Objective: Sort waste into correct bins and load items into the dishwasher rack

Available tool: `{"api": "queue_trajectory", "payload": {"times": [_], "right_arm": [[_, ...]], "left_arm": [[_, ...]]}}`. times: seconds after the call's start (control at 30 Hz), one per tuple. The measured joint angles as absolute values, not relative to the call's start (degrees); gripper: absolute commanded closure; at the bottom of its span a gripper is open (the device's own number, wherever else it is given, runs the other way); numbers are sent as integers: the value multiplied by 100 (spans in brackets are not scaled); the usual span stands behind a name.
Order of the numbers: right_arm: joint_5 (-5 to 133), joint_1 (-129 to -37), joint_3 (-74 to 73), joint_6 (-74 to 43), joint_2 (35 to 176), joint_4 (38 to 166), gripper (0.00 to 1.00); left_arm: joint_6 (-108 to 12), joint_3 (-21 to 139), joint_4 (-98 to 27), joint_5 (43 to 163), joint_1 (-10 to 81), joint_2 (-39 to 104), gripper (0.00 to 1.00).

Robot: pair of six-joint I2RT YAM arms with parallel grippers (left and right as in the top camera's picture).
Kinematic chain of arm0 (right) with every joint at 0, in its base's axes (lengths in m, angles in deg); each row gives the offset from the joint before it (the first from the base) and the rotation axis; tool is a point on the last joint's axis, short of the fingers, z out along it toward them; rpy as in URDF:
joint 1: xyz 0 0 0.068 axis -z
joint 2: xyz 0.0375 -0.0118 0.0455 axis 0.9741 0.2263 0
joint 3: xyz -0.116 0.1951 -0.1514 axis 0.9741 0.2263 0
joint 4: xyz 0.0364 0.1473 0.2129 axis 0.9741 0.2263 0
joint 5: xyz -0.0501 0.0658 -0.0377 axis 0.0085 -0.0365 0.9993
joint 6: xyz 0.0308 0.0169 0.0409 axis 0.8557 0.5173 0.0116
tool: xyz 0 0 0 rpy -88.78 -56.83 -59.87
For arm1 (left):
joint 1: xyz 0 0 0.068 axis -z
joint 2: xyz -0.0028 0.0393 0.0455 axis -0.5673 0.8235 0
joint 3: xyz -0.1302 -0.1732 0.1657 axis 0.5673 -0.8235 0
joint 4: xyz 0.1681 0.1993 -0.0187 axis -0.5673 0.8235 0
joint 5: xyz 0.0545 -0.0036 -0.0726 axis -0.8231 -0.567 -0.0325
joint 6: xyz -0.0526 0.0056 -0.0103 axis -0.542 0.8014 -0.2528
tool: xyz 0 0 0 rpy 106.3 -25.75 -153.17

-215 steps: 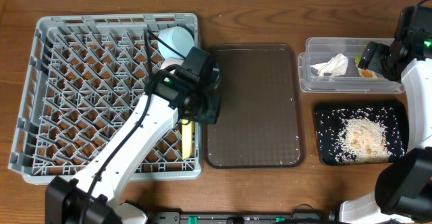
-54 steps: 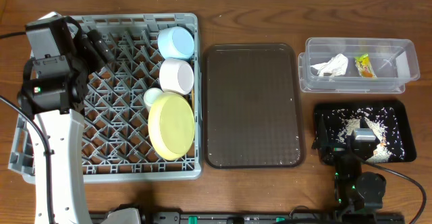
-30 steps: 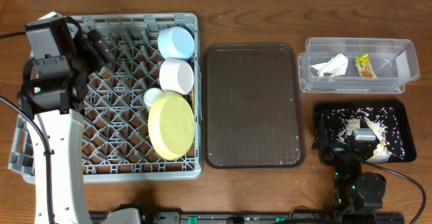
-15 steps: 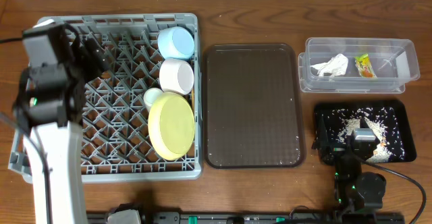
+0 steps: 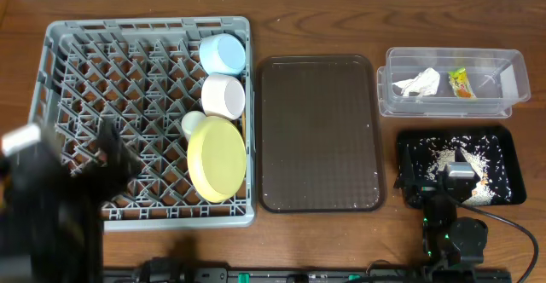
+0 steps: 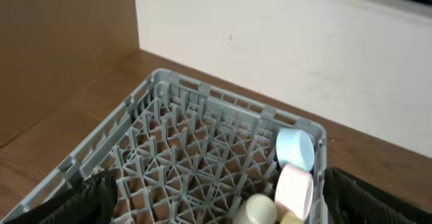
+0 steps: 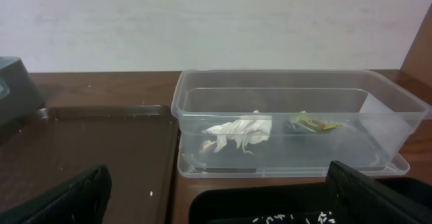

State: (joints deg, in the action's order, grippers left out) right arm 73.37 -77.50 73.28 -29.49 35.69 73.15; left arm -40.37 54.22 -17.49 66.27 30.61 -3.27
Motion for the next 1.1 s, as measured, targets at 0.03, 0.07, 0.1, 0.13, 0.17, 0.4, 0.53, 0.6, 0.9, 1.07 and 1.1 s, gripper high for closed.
{"api": "queue_trajectory", "payload": {"times": [0.03, 0.07, 0.1, 0.13, 0.17, 0.4, 0.53, 0.6, 0.9, 1.07, 1.1], "right_arm": [[7337, -7750, 7328, -2949, 3569, 7317, 1], [7337, -7750, 7328, -2949, 3569, 7317, 1], [7337, -7750, 7328, -2949, 3566, 7315, 1], [7337, -7750, 7328, -2951, 3569, 7315, 1], [7337, -7750, 7328, -2949, 3569, 7320, 1], [7337, -7750, 7328, -2953, 3569, 7317, 1], [7337, -7750, 7328, -2969, 3569, 7317, 1], [7337, -7750, 7328, -2969, 3569, 7322, 1], [7337, -7750, 7326, -2971, 3569, 7317, 1], [7337, -7750, 7328, -2971, 3569, 7320, 1], [7337, -7750, 7328, -2971, 3569, 7317, 1]], "left_arm": [[-4037, 5258, -1751, 6616, 3068, -607, 2], [-4037, 5114, -1727, 6614, 3070, -835, 2], [-4037, 4926, -1738, 6609, 3072, -1086, 2], [-4042, 4718, -1738, 6611, 3072, -1342, 2], [-4064, 4471, -1780, 6609, 3072, -1604, 2], [-4324, 2520, -3159, 6594, 3072, -3068, 2], [-4381, 1322, -4479, 6594, 3072, -3573, 2], [-4389, 789, -5106, 6596, 3072, -3722, 2], [-4881, -978, -7063, 6596, 3094, -3825, 2], [-5316, -1421, -7375, 6596, 3094, -3827, 2], [-5393, -1480, -7390, 6594, 3094, -3827, 2]]}}
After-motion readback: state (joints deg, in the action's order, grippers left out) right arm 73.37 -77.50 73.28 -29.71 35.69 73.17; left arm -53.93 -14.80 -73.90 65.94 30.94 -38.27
